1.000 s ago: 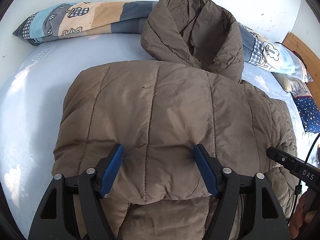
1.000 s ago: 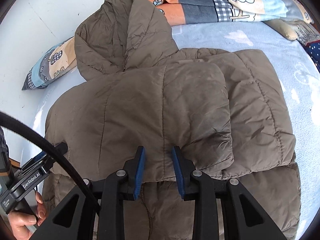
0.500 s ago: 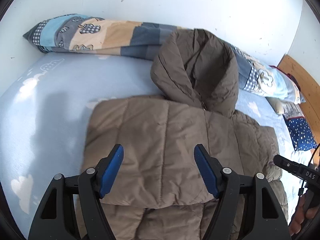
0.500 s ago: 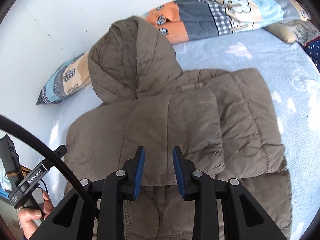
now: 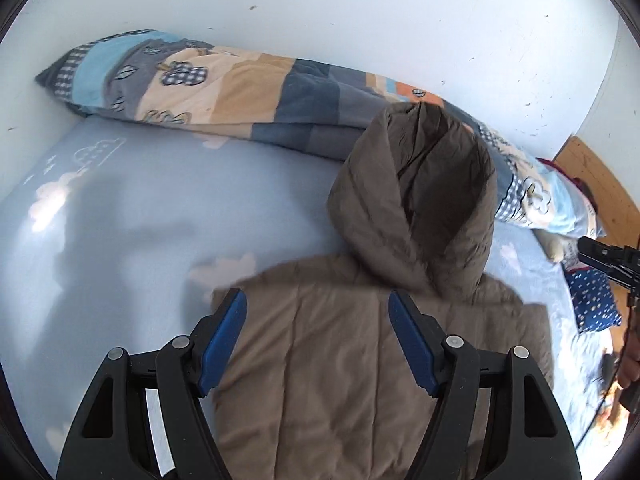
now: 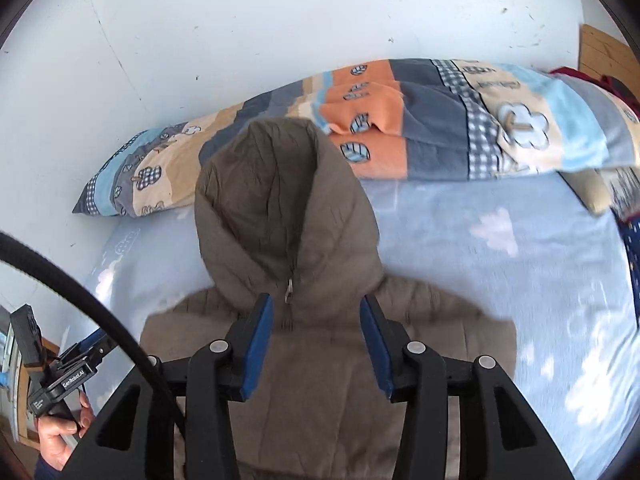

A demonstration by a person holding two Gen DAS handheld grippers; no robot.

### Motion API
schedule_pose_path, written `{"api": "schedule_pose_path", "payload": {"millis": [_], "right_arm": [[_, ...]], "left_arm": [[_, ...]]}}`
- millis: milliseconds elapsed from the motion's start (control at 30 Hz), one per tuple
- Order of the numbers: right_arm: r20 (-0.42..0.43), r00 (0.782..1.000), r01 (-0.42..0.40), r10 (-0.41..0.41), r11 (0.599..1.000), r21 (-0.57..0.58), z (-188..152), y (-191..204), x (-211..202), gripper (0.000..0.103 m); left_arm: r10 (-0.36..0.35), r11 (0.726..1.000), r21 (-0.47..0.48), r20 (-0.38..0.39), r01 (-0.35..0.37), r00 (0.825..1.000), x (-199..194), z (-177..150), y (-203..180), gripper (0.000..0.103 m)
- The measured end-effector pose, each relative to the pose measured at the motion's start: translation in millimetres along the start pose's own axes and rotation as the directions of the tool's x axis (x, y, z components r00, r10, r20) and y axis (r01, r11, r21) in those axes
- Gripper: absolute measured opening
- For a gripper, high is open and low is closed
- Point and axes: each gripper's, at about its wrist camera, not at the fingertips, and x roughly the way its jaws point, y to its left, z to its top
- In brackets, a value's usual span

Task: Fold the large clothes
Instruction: 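Move both grippers toward the jacket hood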

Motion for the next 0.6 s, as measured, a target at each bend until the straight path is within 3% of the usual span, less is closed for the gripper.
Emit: {"api": "schedule_pose_path", "payload": {"millis": [200,267,367,433,533,600], "right_arm": [[-0.020,0.999,0.034,-0.035,0.999,-0.030,60.8,-1.5,50.4,0.049],[-0.019,0.998,0.056,-0.057,0.997,-0.053,76.4,-1.4,70.4,0.049],[-0.002,0.997,0.076,-0.076,0.996,-0.052,96.3,-3.3,96.7,0.050],[0.003,0.995,0.102,-0.103,0.992,-0.068,109.2,-3.4,115.2,0.056],[0.030,0.992,0.122,-0.120,0.988,-0.097,121.7,1.2,135.4,0.061],[0.038,0.992,0.126,-0.123,0.985,-0.115,126.7,3.2,147.4,0.067]], "left_arm": [[-0.004,1.000,0.004,-0.082,0.004,0.997,72.3,69.6,-11.5,0.073],[0.021,1.000,-0.005,-0.056,-0.021,0.998,89.4,85.5,-13.6,0.073],[-0.033,0.999,-0.037,-0.033,0.032,0.999,112.4,102.1,-15.7,0.073],[-0.023,0.999,-0.034,-0.012,0.023,1.000,126.1,112.6,-18.3,0.073],[-0.113,0.989,-0.098,0.022,0.114,0.993,140.7,130.6,-19.6,0.073],[-0.105,0.991,-0.077,0.017,0.106,0.994,152.2,141.1,-29.9,0.074]]}}
